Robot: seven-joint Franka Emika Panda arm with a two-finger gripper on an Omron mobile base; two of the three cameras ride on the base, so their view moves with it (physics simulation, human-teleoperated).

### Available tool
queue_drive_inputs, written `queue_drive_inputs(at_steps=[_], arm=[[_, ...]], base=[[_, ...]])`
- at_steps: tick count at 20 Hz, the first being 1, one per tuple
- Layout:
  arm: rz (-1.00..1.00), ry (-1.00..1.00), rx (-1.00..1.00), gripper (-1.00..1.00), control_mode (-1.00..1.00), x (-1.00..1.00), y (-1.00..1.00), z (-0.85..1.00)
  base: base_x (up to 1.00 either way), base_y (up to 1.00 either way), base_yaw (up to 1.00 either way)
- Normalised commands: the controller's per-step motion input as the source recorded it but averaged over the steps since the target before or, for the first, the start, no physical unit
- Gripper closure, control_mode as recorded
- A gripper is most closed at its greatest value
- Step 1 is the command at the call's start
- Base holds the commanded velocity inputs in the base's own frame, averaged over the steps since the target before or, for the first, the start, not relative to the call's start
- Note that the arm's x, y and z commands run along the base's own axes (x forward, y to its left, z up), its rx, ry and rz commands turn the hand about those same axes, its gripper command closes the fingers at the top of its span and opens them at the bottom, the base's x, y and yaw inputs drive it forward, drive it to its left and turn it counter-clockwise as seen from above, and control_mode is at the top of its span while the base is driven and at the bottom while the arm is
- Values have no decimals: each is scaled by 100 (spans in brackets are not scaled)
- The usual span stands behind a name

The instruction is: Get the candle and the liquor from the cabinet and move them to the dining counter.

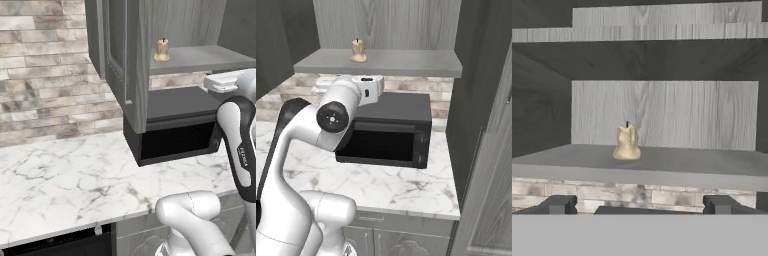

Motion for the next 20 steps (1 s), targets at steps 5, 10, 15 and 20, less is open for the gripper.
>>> queue_drive_inputs(at_steps=[5, 10, 15, 20], arm=[[5, 0, -7, -100, -100, -8, 36, 74], [0, 15, -7, -100, -100, 1, 42, 16], [0, 11, -4, -100, -100, 9, 35, -7], [0, 0, -1, -100, -100, 9, 3, -10]], base=[[0, 0, 0], [0, 0, 0], [0, 0, 0], [0, 0, 0]])
